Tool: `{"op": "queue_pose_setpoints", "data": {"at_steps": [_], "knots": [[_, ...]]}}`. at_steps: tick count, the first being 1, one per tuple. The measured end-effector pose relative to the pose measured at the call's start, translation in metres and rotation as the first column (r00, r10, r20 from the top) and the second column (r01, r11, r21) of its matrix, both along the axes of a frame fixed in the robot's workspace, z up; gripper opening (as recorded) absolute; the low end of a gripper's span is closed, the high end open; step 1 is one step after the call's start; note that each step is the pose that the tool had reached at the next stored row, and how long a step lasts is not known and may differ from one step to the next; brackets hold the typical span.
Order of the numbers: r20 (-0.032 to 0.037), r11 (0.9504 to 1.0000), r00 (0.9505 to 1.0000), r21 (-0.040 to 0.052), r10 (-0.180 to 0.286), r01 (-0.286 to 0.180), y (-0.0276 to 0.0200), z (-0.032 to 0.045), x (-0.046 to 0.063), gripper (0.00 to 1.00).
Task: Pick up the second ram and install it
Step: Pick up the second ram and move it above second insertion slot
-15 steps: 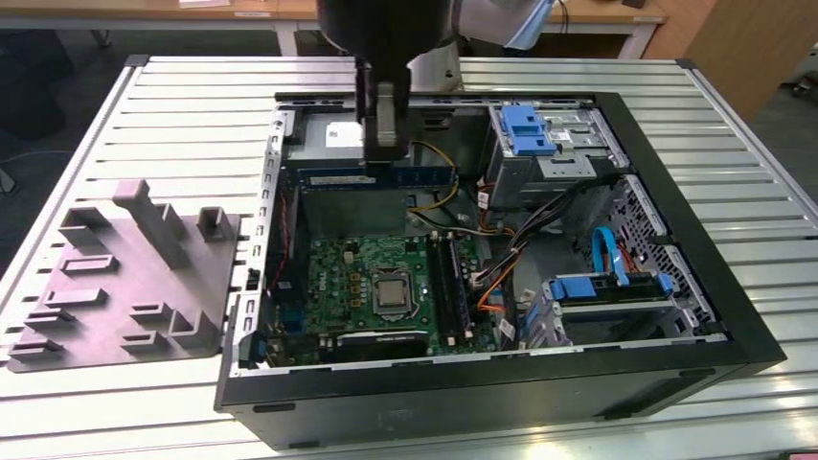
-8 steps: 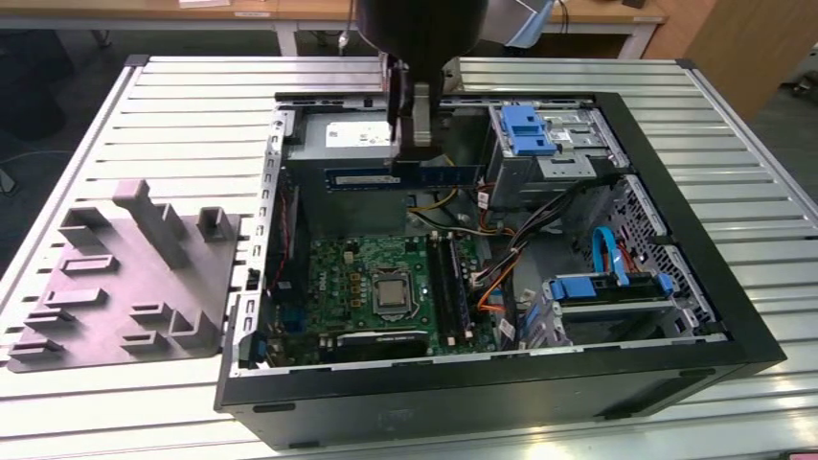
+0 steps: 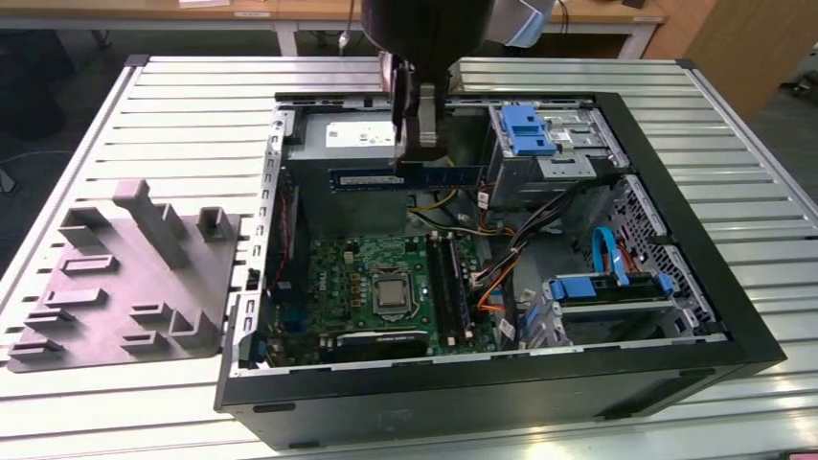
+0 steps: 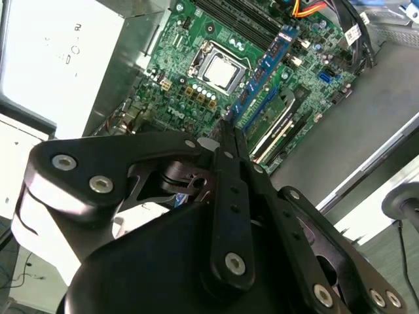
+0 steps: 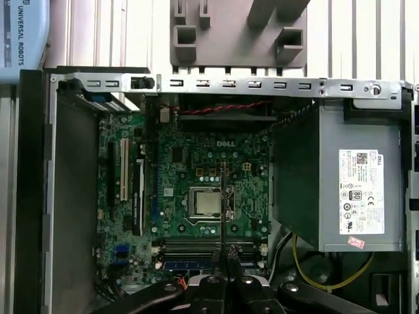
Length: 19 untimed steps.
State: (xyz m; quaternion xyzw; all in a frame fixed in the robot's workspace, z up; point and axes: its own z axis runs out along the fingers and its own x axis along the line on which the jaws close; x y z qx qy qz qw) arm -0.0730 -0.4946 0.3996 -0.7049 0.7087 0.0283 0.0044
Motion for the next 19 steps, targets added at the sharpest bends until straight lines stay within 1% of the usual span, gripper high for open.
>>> {"op": "queue_pose_setpoints", "data": {"at_steps": [4,5,6,8,12,16,19], "knots": [[-0.0002,1.0000,1.0000,0.0006,0.000,0.000,-0.0001,-0.0070,0.000,0.11],[-0.0002,1.0000,1.0000,0.0015,0.000,0.000,-0.0001,-0.0088,0.000,0.11],[-0.0001,1.0000,1.0000,0.0043,0.000,0.000,-0.0001,-0.0104,0.000,0.11],[-0.0001,0.9999,1.0000,0.0166,0.000,0.000,-0.0001,-0.0127,0.000,0.11],[-0.0001,0.9993,1.0000,0.0363,0.000,0.000,0.0000,-0.0178,0.000,0.11],[-0.0001,0.9988,1.0000,0.0499,0.000,0.000,-0.0001,-0.0243,0.000,0.11],[-0.0001,0.9985,1.0000,0.0542,0.000,0.000,-0.0002,-0.0297,0.000,0.11]]}}
